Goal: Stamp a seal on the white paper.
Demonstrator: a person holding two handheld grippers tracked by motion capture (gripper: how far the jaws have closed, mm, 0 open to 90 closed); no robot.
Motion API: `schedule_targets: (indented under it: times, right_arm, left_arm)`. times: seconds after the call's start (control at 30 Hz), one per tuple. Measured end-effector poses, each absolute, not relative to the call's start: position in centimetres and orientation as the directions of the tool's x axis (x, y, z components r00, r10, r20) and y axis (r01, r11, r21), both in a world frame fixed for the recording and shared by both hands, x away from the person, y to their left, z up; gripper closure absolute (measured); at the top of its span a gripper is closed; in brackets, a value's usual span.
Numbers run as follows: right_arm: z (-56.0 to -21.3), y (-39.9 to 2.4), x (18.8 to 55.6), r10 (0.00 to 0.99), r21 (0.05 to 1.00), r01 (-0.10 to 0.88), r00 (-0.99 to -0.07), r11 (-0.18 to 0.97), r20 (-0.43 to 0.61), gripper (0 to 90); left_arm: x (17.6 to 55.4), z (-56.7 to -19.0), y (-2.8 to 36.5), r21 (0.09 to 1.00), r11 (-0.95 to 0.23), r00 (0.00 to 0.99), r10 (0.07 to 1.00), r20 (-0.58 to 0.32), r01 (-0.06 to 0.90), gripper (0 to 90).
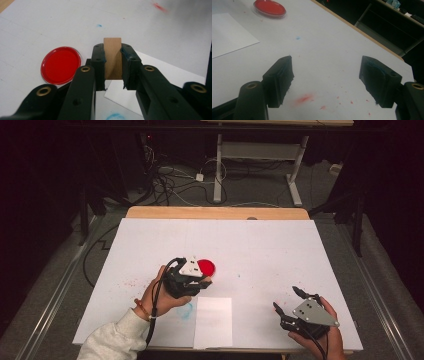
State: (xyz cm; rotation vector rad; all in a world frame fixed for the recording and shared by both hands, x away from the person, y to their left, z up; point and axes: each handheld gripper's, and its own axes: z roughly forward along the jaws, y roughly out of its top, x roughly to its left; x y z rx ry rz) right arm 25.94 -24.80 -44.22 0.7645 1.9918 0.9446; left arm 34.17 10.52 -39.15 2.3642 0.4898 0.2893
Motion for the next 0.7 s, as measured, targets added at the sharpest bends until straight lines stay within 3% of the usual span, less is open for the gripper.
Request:
schedule_targets:
  times: [0.7]
  right_arm:
    - [-44.3,-23.9,26.3,0.752,0.811,0.181,-0.526,0.557,-0.399,27.6]
  left_arm:
    - [30.6,-42.4,10.1,0.621,-0.748,0.944,0.328,0.037,0.236,73.8]
